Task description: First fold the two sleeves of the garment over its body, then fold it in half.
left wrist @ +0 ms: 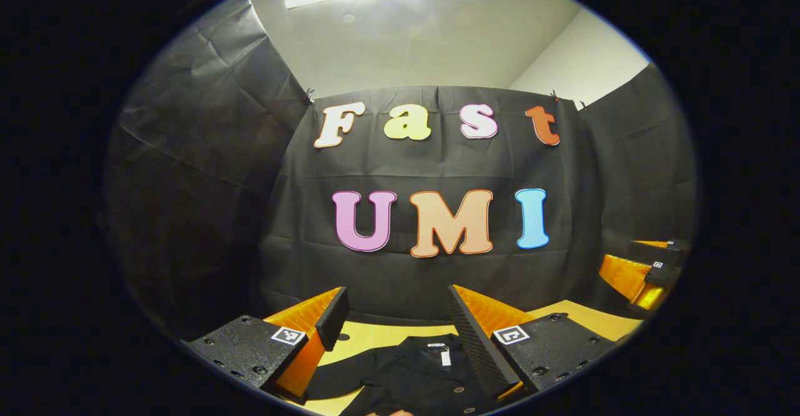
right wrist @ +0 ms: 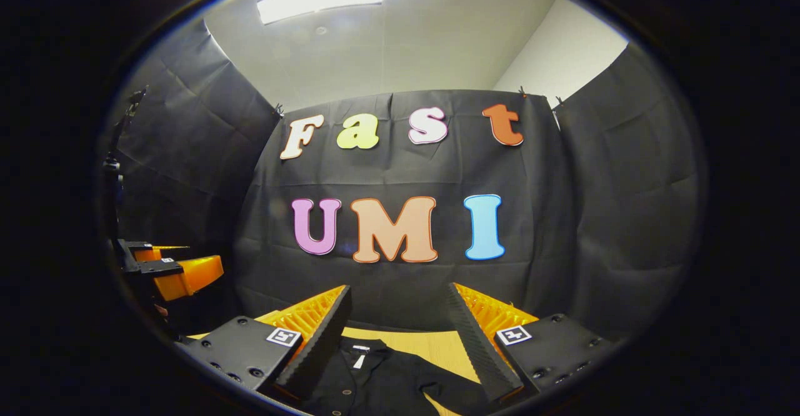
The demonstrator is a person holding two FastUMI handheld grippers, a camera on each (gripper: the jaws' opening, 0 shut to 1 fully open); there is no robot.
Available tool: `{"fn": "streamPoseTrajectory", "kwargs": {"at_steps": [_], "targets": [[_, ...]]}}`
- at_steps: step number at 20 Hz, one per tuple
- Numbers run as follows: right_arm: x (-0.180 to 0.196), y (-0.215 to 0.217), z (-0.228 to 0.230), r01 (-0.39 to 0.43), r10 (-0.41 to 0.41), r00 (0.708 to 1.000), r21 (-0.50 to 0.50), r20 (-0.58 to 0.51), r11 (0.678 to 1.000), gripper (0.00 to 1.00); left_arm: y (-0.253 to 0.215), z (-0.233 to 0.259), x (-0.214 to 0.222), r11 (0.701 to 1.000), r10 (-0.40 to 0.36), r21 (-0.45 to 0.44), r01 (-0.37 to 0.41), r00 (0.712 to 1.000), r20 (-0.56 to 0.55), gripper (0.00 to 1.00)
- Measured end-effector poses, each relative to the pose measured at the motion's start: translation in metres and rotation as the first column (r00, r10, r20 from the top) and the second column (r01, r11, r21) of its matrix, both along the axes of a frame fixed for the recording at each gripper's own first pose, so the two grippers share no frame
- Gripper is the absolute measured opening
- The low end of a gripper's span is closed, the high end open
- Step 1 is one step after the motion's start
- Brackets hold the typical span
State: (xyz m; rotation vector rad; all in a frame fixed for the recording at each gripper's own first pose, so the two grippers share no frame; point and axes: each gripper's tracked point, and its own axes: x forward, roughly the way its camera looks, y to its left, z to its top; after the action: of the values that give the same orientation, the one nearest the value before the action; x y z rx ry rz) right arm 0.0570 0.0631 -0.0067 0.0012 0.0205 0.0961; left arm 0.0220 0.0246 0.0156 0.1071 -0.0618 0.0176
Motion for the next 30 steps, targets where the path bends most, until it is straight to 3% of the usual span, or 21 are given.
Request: {"fn": "streamPoseTrajectory", "kwargs": {"at_steps": [11,23,30], "targets": [[-0.015,0.01,0.009,-0.028,0.028,0.999,0.007,0.024,1.0,0.99,0.002,0.013,-0.012,0.999,0.009,0.03,-0.011,0.999,0.052,0.92],[-0.02,0.021,0.009,-0.097,0.097,0.995,0.018,0.016,0.995,0.97,0.007,-0.001,-0.015,0.998,0.052,0.033,-0.052,0.999,0.011,0.92],[-0.009,-0.014,-0.009,-0.044,0.044,0.999,-0.018,-0.021,0.999,0.99,0.003,0.001,-0.021,0.998,0.049,0.048,-0.05,0.999,0.012,0.93]]}}
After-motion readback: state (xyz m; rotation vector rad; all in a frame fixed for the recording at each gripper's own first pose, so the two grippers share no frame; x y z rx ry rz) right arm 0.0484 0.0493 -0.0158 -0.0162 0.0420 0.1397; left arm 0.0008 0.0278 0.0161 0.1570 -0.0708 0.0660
